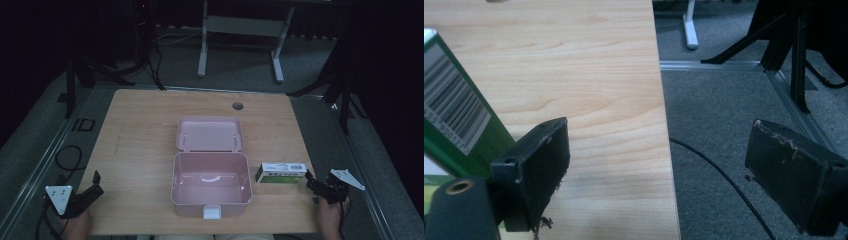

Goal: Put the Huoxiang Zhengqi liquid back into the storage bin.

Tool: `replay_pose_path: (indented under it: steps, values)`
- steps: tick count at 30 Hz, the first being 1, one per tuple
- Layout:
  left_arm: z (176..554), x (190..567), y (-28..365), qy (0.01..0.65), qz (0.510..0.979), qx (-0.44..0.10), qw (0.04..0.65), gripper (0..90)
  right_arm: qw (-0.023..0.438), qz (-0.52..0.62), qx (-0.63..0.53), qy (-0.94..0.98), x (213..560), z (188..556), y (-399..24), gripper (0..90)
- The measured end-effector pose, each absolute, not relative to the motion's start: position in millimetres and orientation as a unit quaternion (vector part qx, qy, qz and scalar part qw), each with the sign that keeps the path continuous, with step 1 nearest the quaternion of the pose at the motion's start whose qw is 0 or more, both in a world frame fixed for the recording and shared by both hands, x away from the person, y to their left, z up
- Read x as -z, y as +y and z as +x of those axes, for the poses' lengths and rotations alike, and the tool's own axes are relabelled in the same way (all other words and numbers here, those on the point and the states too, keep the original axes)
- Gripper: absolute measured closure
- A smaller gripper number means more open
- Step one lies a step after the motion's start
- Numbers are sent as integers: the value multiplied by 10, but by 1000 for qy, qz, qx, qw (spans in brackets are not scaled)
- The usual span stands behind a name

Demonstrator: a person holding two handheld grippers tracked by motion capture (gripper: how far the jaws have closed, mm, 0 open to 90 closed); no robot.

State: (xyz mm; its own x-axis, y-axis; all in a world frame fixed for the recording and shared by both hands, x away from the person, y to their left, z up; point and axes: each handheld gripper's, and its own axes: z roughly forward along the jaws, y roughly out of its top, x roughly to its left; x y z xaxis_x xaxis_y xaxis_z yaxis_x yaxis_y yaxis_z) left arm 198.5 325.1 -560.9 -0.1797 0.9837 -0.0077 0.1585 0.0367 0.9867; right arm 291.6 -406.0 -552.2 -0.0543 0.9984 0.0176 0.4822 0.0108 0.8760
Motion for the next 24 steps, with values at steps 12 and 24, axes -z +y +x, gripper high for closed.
replay_pose_path:
  steps: [12,24]
  values:
    - [1986,5609,3249,584,491,-495,415,17,263,598,-368,662,5494,2995,-4121,156]
    - [2000,5610,3236,583,497,-494,412,17,133,553,-267,778,5212,3013,-4194,116]
